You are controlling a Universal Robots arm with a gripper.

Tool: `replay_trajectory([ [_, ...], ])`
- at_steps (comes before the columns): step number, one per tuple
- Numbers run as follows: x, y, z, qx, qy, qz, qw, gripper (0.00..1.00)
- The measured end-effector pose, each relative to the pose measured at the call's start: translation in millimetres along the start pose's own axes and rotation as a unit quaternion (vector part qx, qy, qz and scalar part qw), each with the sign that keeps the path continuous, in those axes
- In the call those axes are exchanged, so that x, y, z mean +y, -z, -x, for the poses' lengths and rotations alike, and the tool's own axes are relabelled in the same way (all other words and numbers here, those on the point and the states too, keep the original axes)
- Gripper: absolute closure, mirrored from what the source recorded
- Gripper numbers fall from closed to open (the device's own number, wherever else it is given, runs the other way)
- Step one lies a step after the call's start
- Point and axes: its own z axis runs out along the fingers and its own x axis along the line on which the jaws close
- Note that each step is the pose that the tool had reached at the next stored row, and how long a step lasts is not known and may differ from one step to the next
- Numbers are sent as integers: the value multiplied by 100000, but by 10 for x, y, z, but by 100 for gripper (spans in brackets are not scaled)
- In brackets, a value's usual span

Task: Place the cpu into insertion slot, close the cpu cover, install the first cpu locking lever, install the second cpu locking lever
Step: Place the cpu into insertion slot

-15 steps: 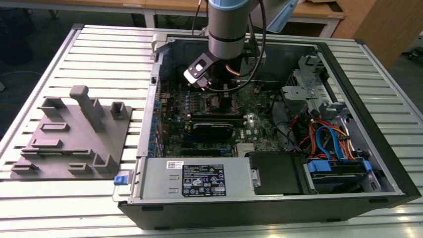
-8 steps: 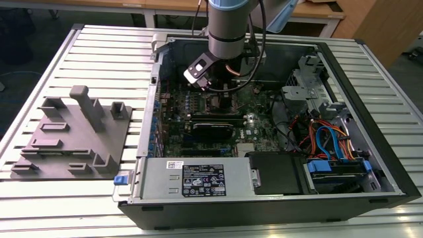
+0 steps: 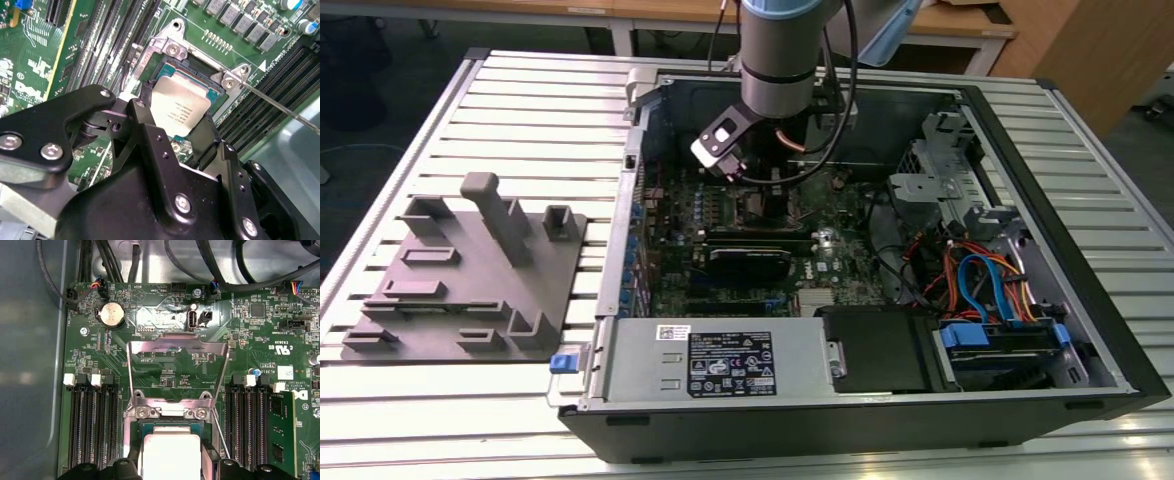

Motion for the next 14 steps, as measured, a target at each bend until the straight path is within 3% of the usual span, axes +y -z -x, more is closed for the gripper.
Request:
replay_trajectory([
  [14,-1,-13,-2,70,-29,-5,100000,46],
])
